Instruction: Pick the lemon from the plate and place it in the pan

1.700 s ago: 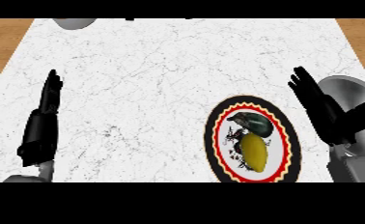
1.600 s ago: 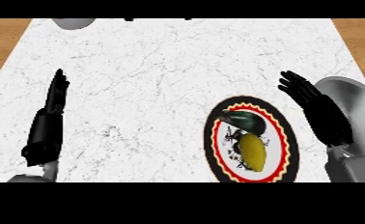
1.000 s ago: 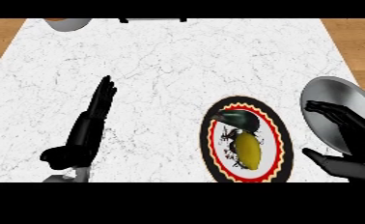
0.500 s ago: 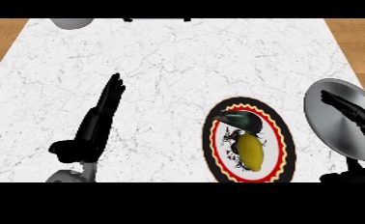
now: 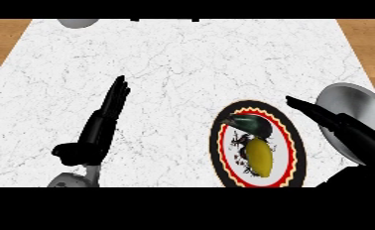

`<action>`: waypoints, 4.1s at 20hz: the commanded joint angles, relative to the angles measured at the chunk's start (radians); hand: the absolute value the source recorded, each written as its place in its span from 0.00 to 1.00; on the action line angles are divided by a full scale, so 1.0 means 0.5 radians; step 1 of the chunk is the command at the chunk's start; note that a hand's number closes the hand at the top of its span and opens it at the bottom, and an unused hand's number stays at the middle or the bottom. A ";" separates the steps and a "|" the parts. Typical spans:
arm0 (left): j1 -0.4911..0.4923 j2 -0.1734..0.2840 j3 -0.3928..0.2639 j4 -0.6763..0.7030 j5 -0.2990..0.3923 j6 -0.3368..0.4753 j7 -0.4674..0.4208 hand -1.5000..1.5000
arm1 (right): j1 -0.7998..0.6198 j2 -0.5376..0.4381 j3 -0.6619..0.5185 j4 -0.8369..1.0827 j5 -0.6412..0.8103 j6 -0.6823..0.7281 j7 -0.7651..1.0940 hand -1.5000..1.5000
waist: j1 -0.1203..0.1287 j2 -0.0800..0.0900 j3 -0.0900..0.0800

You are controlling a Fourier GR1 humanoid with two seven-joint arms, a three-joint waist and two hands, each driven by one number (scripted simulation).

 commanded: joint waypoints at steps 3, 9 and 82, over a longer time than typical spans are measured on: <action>-0.025 -0.027 0.020 -0.039 0.004 -0.011 0.061 0.50 | -0.083 0.020 0.327 -0.035 0.390 0.118 0.222 0.00 | -0.010 -0.004 0.002; 0.040 -0.034 0.038 -0.121 -0.059 -0.023 0.090 0.50 | -0.254 0.320 0.492 0.187 0.693 0.162 0.427 0.00 | -0.008 -0.002 0.003; 0.160 -0.300 0.238 -0.161 -0.342 -0.237 0.108 0.50 | -0.446 1.356 -0.424 0.067 2.417 -1.314 2.059 1.00 | -0.030 -0.006 0.004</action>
